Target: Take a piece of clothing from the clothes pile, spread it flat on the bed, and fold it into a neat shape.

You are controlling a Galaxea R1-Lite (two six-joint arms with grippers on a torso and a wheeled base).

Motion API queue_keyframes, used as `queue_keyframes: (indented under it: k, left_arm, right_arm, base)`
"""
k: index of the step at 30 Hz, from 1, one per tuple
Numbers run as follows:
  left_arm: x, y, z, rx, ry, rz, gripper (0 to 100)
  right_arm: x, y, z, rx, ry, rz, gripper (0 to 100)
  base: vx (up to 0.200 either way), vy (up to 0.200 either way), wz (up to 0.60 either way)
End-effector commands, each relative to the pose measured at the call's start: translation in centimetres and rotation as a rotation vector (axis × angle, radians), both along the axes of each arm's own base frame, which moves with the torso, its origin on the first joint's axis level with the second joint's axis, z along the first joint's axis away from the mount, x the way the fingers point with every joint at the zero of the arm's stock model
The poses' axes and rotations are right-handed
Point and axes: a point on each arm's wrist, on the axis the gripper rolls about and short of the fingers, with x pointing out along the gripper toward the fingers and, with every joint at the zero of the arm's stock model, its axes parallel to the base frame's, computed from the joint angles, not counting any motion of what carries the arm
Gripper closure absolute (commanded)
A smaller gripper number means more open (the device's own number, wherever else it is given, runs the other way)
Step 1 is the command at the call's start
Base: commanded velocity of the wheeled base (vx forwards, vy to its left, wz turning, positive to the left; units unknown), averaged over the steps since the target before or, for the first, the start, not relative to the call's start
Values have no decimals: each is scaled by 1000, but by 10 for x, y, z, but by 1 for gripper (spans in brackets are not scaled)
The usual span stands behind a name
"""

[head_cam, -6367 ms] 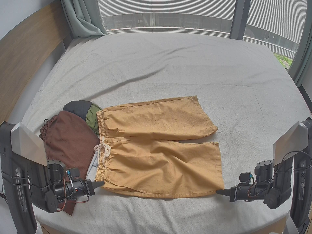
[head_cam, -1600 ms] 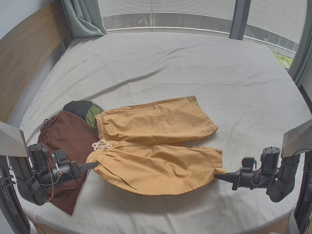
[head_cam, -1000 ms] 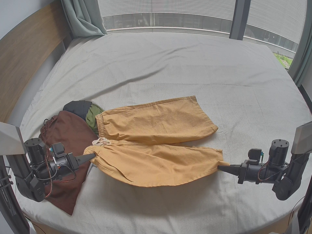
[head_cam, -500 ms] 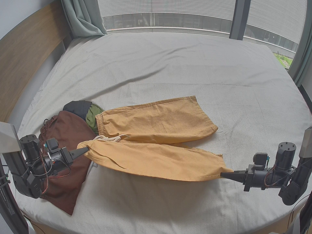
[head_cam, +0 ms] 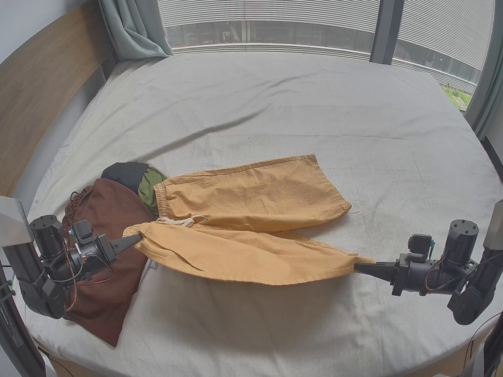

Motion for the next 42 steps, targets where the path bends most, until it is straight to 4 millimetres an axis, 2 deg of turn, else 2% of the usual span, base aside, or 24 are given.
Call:
queue_keyframes:
  k: [1,17,28,35,42]
  left_arm:
    - [-1,-3,5,1,-18,-9,100]
    - [-1,-10,13,1,-41,-13,100]
    - [-1,-11,13,2,-43,-13,100]
    - [2,-11,14,-3,-47,-6,100]
    - [4,-12,20,-41,-39,37,100]
  right_arm:
    - [9,1,6,23,-23,-12,100]
    - [32,5,28,101,-71,-82,100]
    - [24,5,46,133,-108,-78,100]
    - [28,3,47,135,-118,-87,100]
    - [40,4,47,142,-135,-91,100]
  base:
    - [0,0,0]
    - [0,0,0]
    - [0,0,0]
    - [0,0,0]
    - [0,0,0]
